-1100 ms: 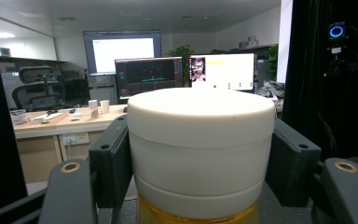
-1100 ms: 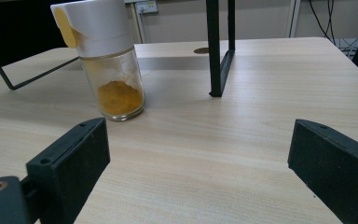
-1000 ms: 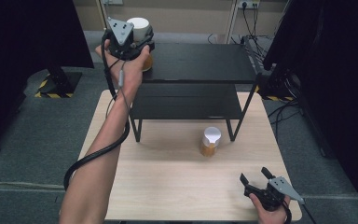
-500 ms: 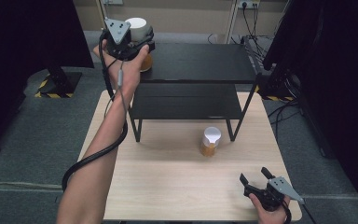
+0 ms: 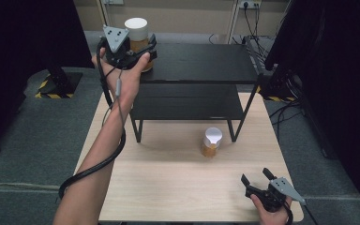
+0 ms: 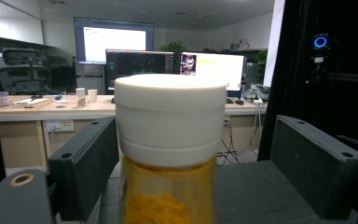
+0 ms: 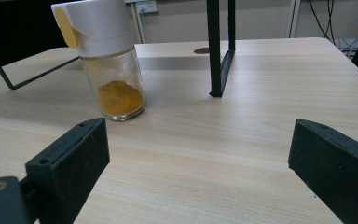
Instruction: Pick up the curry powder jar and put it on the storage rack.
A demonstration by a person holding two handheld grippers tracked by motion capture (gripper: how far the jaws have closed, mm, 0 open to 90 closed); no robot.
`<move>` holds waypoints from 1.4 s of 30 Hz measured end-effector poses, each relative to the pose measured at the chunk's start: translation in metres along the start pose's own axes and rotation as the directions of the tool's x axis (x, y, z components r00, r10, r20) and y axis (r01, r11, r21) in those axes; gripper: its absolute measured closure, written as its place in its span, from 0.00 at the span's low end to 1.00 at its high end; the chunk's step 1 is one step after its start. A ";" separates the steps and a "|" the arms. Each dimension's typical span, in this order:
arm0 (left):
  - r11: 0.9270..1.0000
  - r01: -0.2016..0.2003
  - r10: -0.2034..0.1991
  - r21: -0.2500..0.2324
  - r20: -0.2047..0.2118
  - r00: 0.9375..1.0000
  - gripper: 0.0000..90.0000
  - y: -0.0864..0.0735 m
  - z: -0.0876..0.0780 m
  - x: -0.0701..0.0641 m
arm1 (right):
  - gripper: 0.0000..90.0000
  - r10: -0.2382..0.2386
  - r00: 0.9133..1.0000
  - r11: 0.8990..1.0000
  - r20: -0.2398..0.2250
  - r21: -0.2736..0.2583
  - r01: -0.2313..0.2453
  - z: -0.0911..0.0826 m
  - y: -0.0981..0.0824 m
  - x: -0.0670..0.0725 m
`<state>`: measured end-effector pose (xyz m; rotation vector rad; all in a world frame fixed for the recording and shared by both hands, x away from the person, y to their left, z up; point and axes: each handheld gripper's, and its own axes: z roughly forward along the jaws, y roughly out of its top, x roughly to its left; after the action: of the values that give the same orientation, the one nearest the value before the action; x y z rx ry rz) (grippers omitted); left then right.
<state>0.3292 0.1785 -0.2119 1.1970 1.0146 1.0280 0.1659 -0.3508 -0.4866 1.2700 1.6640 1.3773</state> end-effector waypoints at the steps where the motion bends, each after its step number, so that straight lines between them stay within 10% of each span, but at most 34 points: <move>1: 1.000 -0.002 0.002 -0.002 0.000 1.000 0.16 0.000 -0.002 0.000 | 0.06 0.000 1.000 1.000 0.000 0.001 0.000 0.000 0.000 0.000; 42: 0.996 -0.014 0.019 -0.092 0.057 0.998 0.11 -0.045 -0.070 0.008 | 0.05 0.005 1.000 1.000 0.000 0.003 -0.005 0.000 0.001 0.000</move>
<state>0.2660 0.1979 -0.2633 1.1546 0.9045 1.0364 0.1664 -0.3508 -0.4860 1.2766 1.6649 1.3784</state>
